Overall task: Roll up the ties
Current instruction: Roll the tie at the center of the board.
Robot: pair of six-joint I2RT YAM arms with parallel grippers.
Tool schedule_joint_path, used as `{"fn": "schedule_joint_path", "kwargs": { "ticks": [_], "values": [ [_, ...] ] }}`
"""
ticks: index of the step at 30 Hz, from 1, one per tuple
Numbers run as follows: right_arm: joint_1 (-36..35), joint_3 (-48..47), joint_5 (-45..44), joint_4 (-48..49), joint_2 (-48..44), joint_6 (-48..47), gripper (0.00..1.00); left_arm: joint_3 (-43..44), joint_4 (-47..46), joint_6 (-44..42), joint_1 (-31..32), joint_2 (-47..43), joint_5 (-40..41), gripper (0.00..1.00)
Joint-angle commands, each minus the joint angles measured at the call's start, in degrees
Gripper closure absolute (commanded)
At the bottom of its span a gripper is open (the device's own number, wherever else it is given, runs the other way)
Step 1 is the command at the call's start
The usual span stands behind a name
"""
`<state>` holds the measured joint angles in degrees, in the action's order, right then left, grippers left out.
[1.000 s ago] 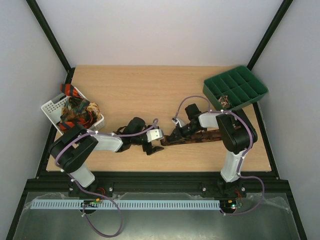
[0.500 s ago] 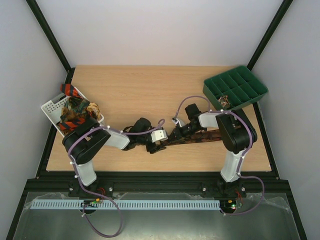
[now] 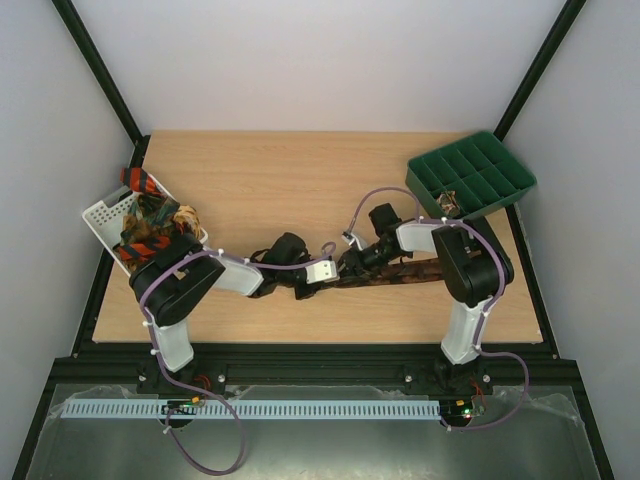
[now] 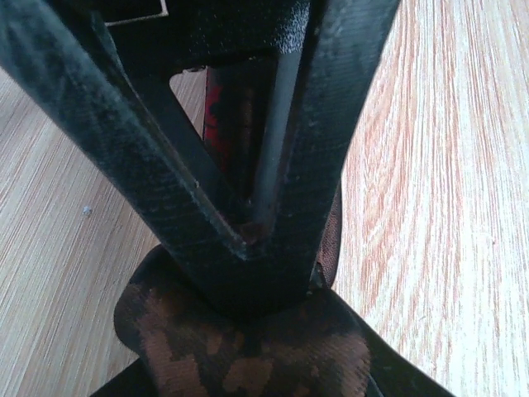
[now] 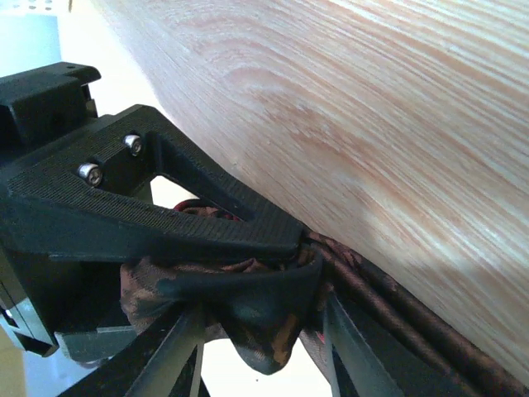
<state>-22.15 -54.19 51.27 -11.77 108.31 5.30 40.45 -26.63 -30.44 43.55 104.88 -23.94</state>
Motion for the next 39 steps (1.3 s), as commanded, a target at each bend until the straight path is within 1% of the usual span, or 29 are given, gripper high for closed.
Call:
{"fn": "schedule_joint_path", "kwargs": {
  "ticks": [1,5,8,12,14,18,20,21,25,26,29,30,31,32,33,35,39],
  "values": [
    [0.62,-1.18,-4.52,-7.71,-2.62,-4.09,0.56,0.05,6.04,-3.76,-1.1,1.29,0.72,0.73],
    [0.9,-2.36,-4.4,-11.01,-3.34,-5.88,0.56,0.06,6.54,-4.3,-2.09,1.6,-0.49,0.73],
    [0.95,-3.42,-2.55,-10.91,-2.33,-4.94,0.55,0.53,6.98,-4.46,-2.49,1.8,-1.26,0.73],
    [0.91,-4.57,-0.5,-9.59,-1.32,-3.2,0.51,1.04,7.39,-4.86,-2.59,2.31,-1.8,0.72],
    [0.95,-5.32,0.38,-9.27,-0.42,-2.3,0.5,1.26,7.52,-5.05,-2.64,2.54,-1.87,0.72],
    [0.73,-5.96,1.12,-8.6,1.65,-1.1,0.55,1.85,7.82,-5.05,-2.81,2.88,-2.04,0.72],
    [0.63,-5.93,1.38,-9.46,2.59,-1.78,0.6,2.04,7.89,-4.64,-3.0,2.98,-2.02,0.72],
    [0.54,-5.96,1.11,-9.98,2.88,-2.26,0.65,2.28,7.98,-4.45,-3.22,3.1,-2.11,0.72],
    [0.61,-5.37,-2.74,-10.74,3.19,-4.09,0.93,2.55,8.09,-3.75,-3.96,3.46,-2.37,0.71],
    [0.61,-5.24,-4.41,-10.57,3.17,-4.48,0.98,2.66,8.09,-3.54,-4.26,3.56,-2.48,0.7],
    [0.6,-4.72,-9.01,-9.34,3.41,-5.15,0.99,2.28,7.61,-2.95,-5.27,2.85,-3.48,0.6],
    [0.64,-4.59,-10.62,-8.74,3.6,-5.16,0.99,1.83,7.13,-2.29,-5.76,2.3,-4.51,0.54],
    [0.62,-4.37,-12.41,-8.26,3.82,-5.06,0.99,1.33,6.45,-1.89,-6.16,1.63,-5.23,0.46],
    [0.63,-4.2,-13.78,-7.86,4.06,-5.04,0.99,0.58,5.81,-1.83,-6.53,1.04,-6.27,0.41],
    [0.62,-4.15,-15.05,-7.53,4.43,-5.11,0.99,-0.15,5.2,-1.8,-6.77,0.39,-6.95,0.38],
    [0.6,-4.51,-16.71,-7.69,5.52,-5.13,0.99,-1.49,4.14,-1.72,-6.87,-0.54,-7.91,0.34],
    [0.56,-4.34,-18.77,-7.75,6.74,-5.7,0.99,-2.74,0.32,0.85,-6.9,-0.57,-9.72,0.34]
  ]
}}
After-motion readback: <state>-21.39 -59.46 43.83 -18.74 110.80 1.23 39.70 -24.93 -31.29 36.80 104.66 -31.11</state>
